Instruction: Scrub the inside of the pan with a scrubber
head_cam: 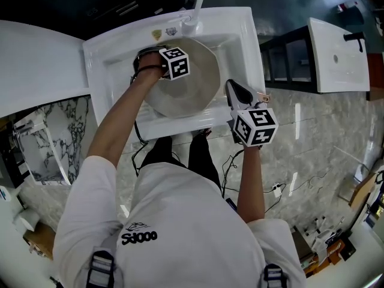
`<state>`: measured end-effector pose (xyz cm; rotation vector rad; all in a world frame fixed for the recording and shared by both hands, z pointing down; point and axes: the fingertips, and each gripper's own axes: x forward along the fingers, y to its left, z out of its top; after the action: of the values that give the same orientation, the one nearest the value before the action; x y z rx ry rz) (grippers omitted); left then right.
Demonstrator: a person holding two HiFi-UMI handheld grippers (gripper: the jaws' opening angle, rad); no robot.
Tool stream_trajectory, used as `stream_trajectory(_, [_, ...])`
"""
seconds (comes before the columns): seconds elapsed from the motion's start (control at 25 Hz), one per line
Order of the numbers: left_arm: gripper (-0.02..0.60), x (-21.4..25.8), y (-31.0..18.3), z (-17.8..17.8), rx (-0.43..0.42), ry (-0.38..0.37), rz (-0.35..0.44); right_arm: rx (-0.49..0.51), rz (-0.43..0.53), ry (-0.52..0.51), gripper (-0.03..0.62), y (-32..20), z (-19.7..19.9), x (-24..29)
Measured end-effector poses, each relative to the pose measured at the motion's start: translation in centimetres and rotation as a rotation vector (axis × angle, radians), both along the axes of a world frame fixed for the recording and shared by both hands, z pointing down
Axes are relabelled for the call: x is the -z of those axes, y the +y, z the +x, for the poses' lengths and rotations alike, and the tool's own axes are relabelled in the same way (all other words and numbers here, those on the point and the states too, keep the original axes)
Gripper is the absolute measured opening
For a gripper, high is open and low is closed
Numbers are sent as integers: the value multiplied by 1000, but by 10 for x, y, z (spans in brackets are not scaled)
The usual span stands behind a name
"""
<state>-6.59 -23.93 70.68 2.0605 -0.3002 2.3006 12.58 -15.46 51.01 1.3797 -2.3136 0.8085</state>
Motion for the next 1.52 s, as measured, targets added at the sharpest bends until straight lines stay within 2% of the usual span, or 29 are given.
stream_trajectory(0.2, [55,-3,-11,17,-21,38,76,-5,-12,0,8,1,3,-4])
stream_trajectory(0.36, [56,-7,-13,28,-39,64,96,-12,-18,-2,8,2,6,-6])
stream_trajectory(0.56, [57,-15,-10,47,-45,92,78,-18,-25,1,8,5,9,-9])
stream_trajectory(0.92, [58,-23,6,76,40,204,17,-31,-33,-6,8,14,16,-10])
stream_trajectory(1.16, [58,-23,16,94,-12,230,38,-31,-42,-14,8,21,15,-12])
stream_trajectory(1.52, [60,-19,54,125,-114,281,-10,-27,-39,-24,8,27,11,-11])
